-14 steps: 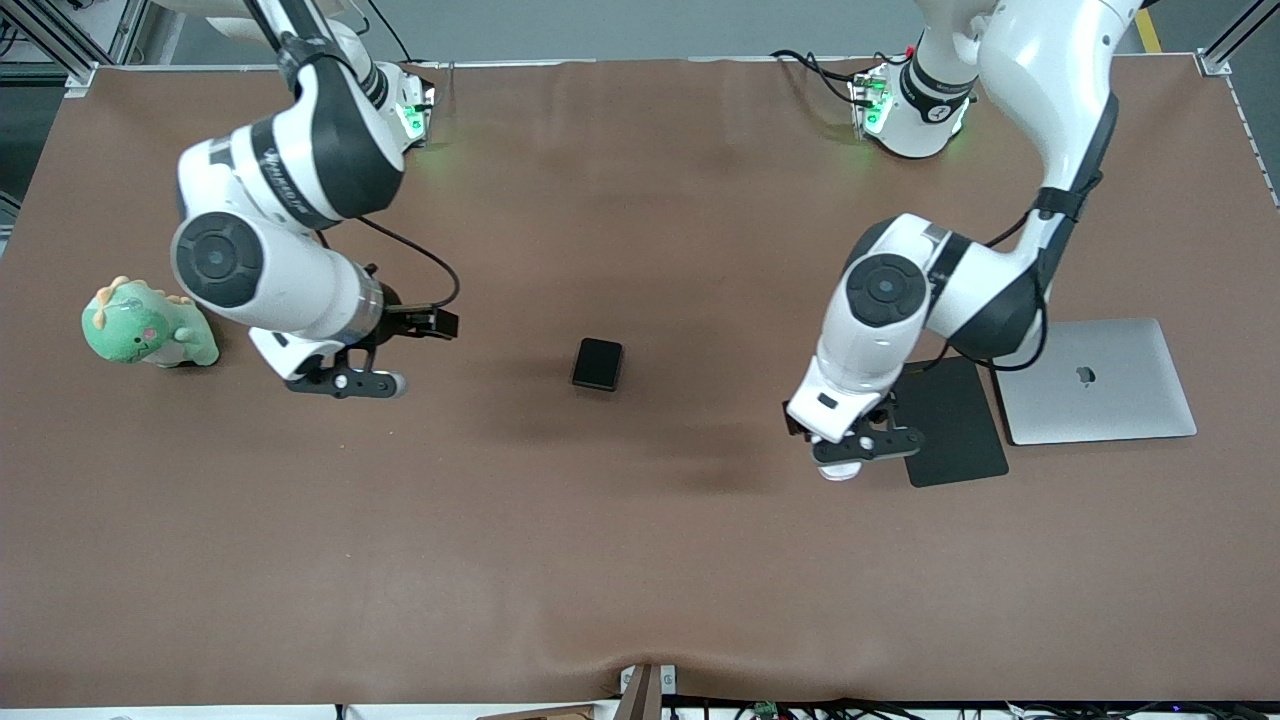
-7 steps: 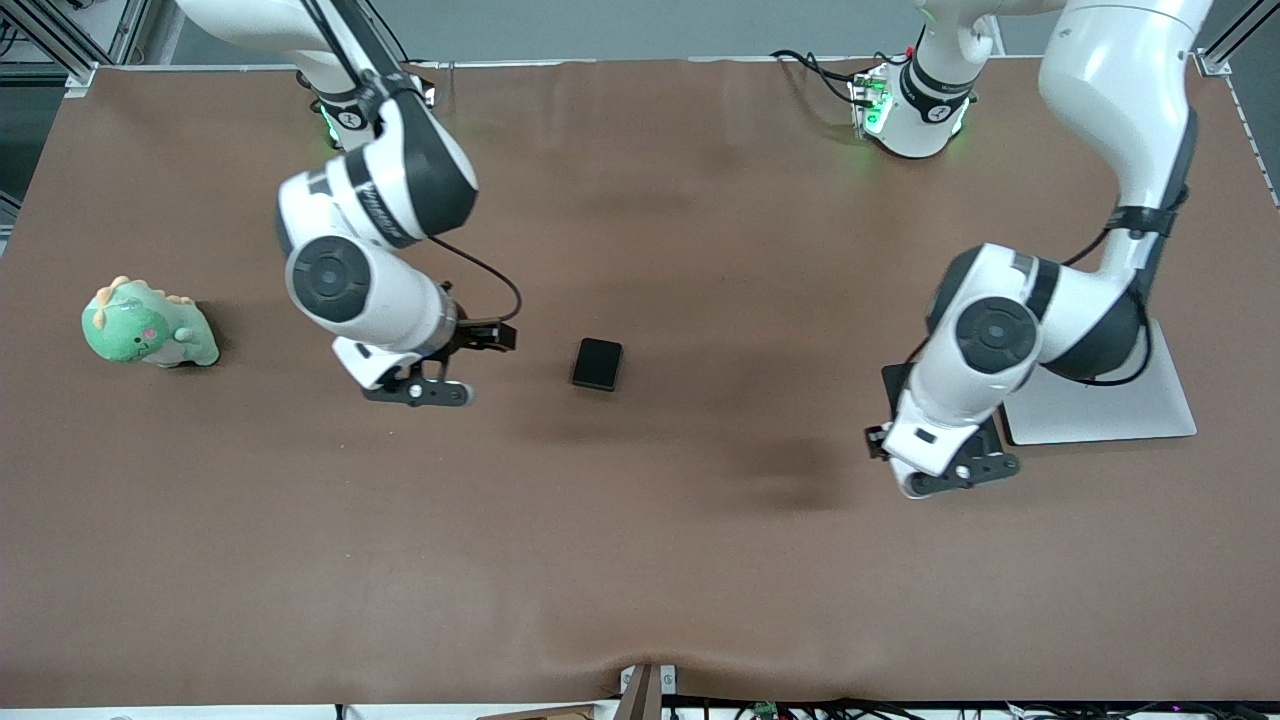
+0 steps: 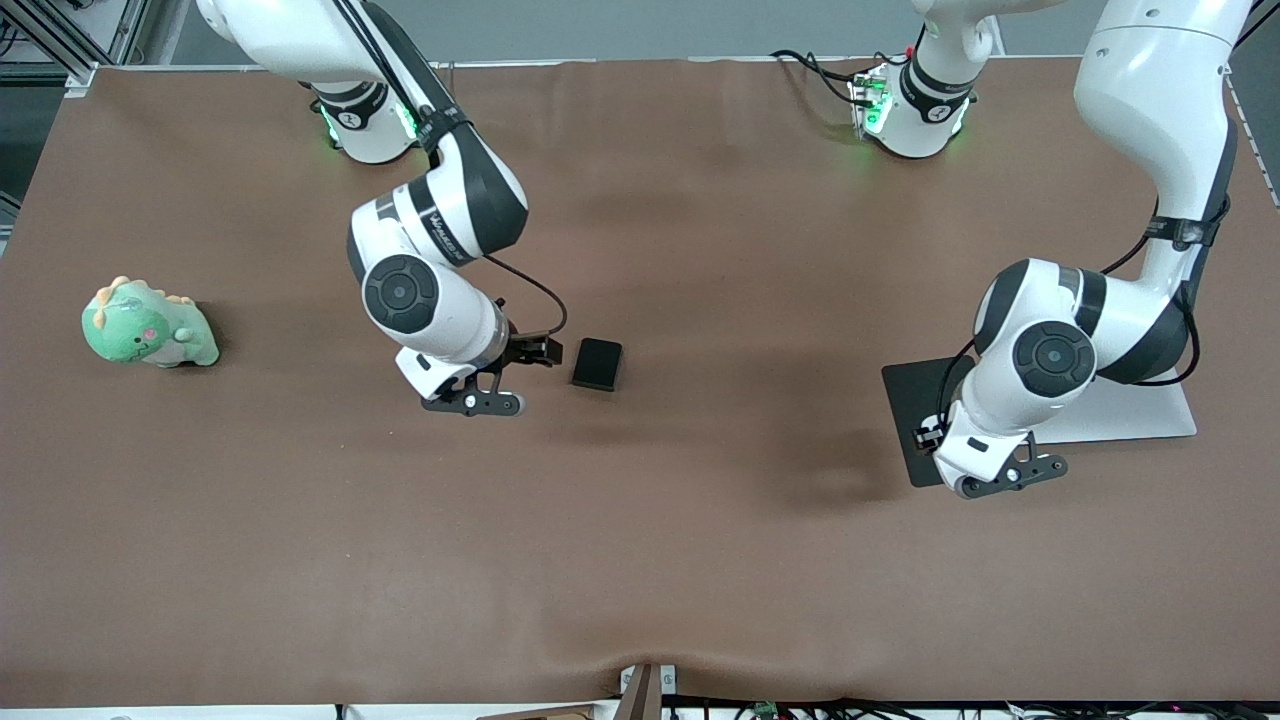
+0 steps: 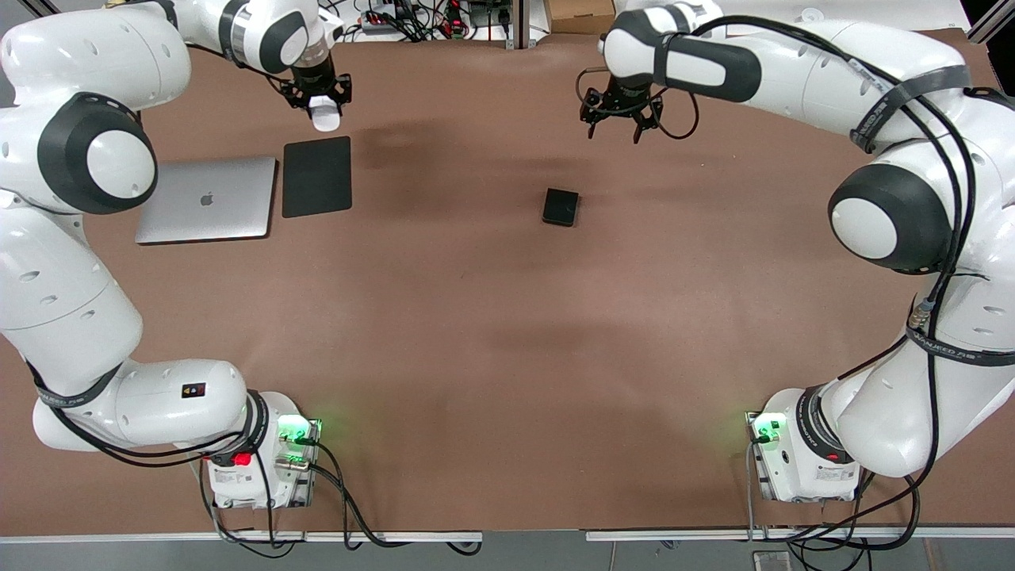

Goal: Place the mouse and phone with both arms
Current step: 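Carry the mouse to the pad while the right gripper reaches the phone, then lower the mouse onto the pad while the right gripper grasps the phone, then carry the phone toward the plush toy while the left gripper withdraws, then lower the phone beside the plush toy and open the right gripper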

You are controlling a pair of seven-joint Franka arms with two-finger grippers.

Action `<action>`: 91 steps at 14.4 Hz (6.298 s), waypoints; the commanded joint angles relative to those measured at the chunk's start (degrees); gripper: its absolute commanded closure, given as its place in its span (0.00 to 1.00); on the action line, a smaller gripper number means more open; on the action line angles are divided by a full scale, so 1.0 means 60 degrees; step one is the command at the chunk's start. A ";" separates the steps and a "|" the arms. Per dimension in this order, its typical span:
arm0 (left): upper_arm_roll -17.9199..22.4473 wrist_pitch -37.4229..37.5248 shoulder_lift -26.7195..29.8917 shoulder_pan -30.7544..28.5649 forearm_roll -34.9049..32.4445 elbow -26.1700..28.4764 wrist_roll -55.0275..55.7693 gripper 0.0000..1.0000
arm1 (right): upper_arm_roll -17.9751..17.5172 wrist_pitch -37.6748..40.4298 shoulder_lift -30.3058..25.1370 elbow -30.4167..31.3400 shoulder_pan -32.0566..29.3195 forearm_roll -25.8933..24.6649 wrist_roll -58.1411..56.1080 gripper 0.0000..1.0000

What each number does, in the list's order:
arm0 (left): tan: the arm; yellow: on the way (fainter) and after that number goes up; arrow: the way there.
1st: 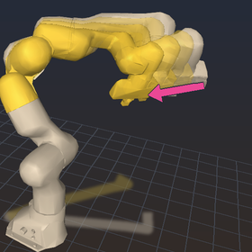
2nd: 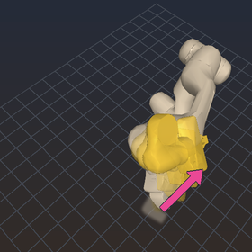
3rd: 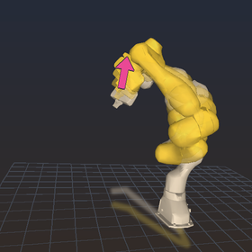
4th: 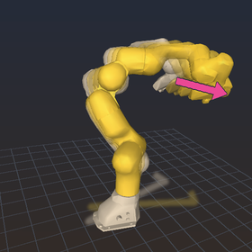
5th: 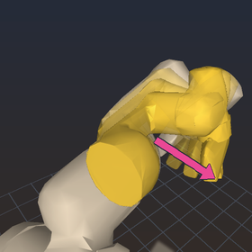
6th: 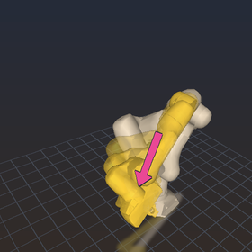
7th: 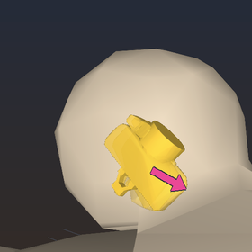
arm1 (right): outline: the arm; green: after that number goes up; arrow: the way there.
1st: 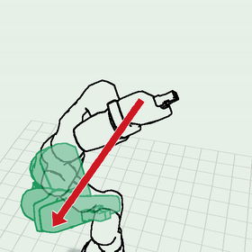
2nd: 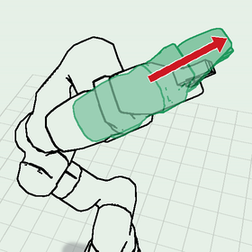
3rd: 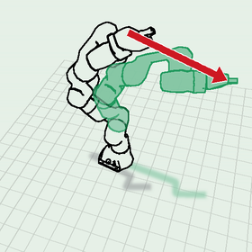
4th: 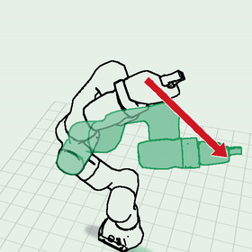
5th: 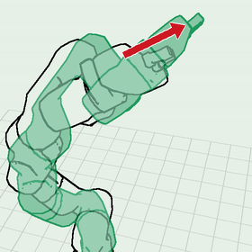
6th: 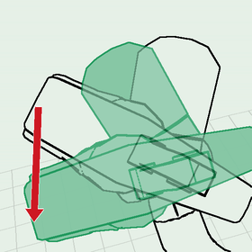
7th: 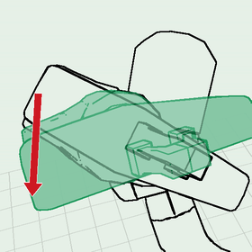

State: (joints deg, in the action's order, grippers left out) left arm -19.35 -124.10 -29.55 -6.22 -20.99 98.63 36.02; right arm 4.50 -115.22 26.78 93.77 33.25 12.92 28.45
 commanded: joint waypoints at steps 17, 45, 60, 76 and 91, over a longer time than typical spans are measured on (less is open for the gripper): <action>-0.0086 -0.3414 -0.0099 -0.1248 -0.0545 0.3029 -0.0715 1.00 | 0.0099 -0.3297 0.2011 0.0558 0.1591 0.0219 0.2010 0.00; -0.1917 0.3661 0.2578 -0.1453 0.1137 -0.2288 -0.1211 0.00 | 0.0129 -0.1702 0.1633 0.0235 0.1169 0.0190 0.3023 1.00; 0.1482 0.5961 0.5746 0.0642 0.3381 -0.1453 -0.4025 0.00 | 0.0143 -0.0909 -0.0506 0.2606 -0.1131 0.0190 0.0697 1.00; 0.1467 0.5874 0.5322 0.0627 0.3220 -0.1555 -0.4040 0.00 | 0.0202 -0.2211 -0.1942 0.5507 -0.3474 -0.0879 -0.2759 1.00; 0.1555 0.5888 0.5175 0.0510 0.3220 -0.1511 -0.4040 0.00 | 0.1066 -0.5274 -0.2060 0.7750 -0.5175 -0.0953 -0.6585 1.00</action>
State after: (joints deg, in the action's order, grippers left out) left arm -10.25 -88.65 1.21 -3.15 -2.00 89.45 12.47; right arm 11.28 -146.11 16.86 138.03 4.69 7.75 -8.12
